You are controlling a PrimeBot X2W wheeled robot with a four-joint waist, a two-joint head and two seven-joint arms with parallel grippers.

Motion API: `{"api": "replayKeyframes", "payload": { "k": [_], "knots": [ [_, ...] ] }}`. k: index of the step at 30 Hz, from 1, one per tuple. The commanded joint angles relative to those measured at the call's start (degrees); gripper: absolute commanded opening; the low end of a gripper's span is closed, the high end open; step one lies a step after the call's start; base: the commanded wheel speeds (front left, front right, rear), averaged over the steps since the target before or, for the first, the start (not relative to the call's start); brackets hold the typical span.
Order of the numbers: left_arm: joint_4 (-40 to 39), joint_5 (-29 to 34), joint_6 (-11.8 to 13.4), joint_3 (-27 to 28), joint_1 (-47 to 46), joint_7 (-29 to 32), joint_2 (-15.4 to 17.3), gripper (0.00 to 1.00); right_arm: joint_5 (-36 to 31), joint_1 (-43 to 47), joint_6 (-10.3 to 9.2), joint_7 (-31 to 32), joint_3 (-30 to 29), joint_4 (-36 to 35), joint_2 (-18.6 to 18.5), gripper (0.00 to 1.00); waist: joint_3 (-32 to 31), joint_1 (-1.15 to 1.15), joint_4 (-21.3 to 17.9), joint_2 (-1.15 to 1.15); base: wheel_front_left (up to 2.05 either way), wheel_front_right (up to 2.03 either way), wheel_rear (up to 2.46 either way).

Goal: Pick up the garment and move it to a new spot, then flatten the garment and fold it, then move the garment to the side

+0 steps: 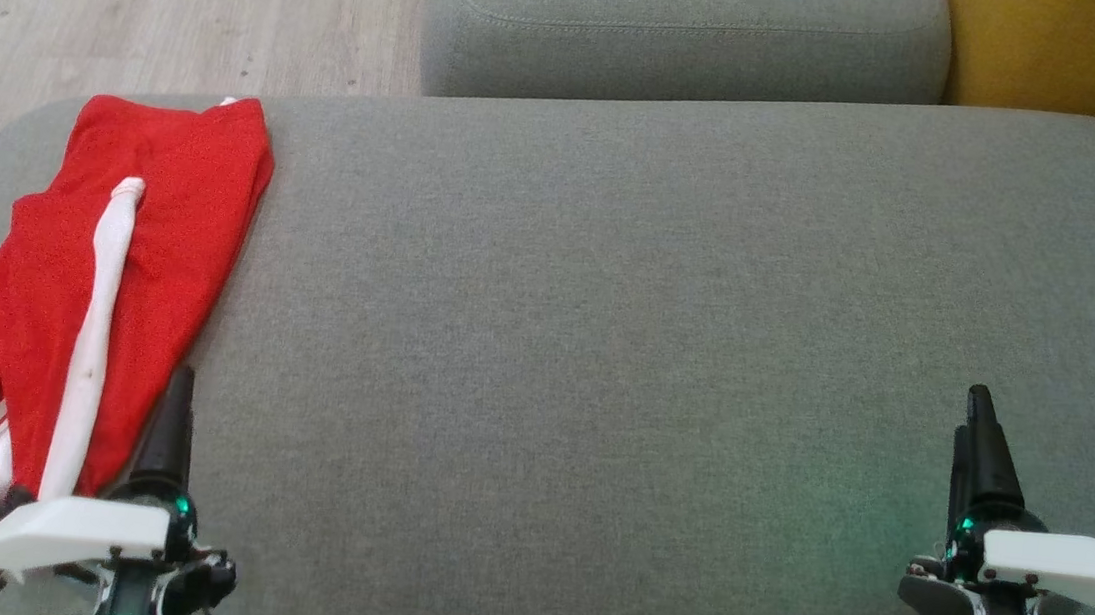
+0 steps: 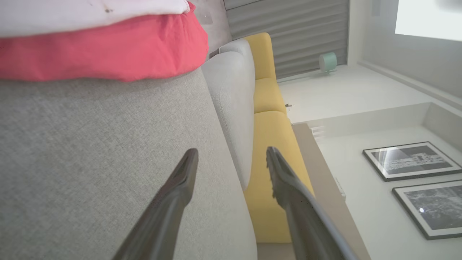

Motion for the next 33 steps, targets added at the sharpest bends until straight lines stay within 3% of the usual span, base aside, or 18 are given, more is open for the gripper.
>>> {"api": "replayKeyframes", "payload": {
  "k": [1, 20, 33],
  "knots": [
    [-2.7, 3.0, 0.1, -0.1, -3.7, -0.9, 0.7, 1.00, -1.4, -3.7, -0.01, -0.8, 0.8, -2.5, -1.0, 1.00, -0.1, 0.00, 0.0, 0.00, 0.00, 0.00, 0.00],
    [-4.3, 19.9, 2.7, -1.6, -3.7, -3.9, 0.8, 1.00, -23.9, -4.9, -0.02, -3.8, 3.9, -2.1, -1.6, 1.00, -0.5, 0.00, 0.1, 0.00, 0.00, 0.00, 0.00],
    [-5.2, 29.0, 3.4, -1.8, -3.8, -6.1, 0.9, 1.00, -33.5, -5.2, -0.02, -6.0, 6.7, -2.5, -1.8, 1.00, -0.6, 0.00, 0.2, 0.00, 0.00, 0.00, 0.00]
  ]
}}
